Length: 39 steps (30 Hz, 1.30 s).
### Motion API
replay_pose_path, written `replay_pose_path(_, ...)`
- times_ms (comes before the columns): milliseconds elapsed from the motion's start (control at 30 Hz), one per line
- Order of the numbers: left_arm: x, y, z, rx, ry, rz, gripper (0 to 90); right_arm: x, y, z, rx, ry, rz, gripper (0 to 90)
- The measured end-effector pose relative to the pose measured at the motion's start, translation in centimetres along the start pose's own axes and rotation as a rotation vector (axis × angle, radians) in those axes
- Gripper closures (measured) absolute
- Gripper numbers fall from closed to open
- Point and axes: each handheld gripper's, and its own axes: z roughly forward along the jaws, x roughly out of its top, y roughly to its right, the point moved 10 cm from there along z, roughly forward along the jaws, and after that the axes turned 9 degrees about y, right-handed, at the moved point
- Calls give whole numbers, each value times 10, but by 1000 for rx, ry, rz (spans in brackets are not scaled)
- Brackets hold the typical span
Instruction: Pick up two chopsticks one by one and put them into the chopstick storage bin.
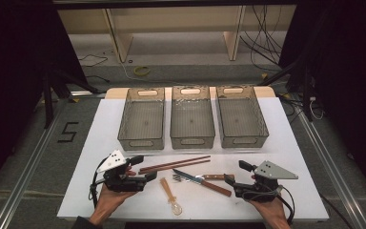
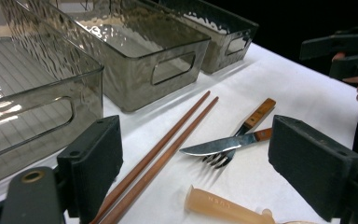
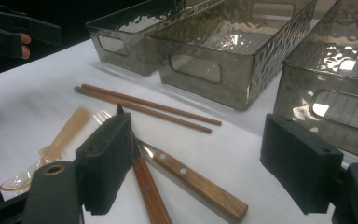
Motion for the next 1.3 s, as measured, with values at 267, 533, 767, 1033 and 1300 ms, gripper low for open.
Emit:
replay_pose_path(267,4,1,4,-6,-82,30,195,0,2,0,5,-7,7,261)
replay_pose_path(533,17,-11,9,28,-215,92,233,0,2,1,12,-17,15,268)
replay_pose_path(767,23,-23,19,20,-363,143,281,-2,0,2,25,-24,8,274)
replay_pose_path(1033,5,-36,36,17,-532,200,348,-3,-1,4,44,-30,18,279)
replay_pose_path(1300,-9,-49,49,4,-625,239,452,-4,-3,5,60,-32,18,283)
